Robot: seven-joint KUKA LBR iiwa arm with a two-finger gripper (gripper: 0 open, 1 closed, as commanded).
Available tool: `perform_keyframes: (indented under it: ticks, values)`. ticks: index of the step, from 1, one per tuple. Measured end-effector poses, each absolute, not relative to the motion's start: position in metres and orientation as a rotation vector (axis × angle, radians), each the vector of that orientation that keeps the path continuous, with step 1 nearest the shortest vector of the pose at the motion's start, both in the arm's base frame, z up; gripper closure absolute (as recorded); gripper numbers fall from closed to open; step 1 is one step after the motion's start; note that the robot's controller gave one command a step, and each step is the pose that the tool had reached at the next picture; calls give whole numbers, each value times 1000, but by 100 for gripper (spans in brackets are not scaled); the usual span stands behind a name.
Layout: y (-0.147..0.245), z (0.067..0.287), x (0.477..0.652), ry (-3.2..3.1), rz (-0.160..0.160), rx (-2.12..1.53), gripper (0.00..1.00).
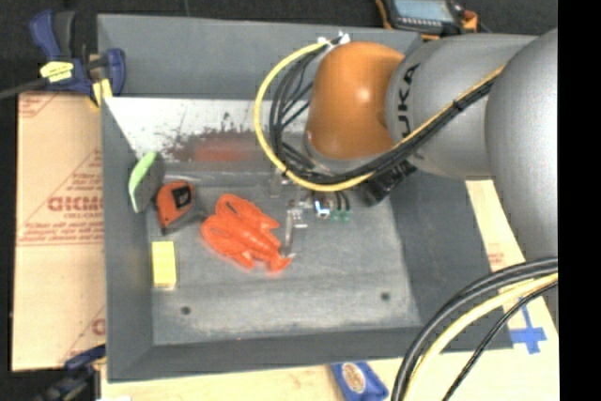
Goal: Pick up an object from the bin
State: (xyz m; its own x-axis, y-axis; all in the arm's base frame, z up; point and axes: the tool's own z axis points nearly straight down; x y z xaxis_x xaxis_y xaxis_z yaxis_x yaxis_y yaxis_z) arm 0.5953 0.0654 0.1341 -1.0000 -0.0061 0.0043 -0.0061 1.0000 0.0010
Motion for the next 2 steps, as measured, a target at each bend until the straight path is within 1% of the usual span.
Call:
perform_keyframes:
  ticks: [1,2]
  values:
    - [65,139,596,-3143,-2,8,0]
    - [75,123,601,-3149,-1,-122,0]
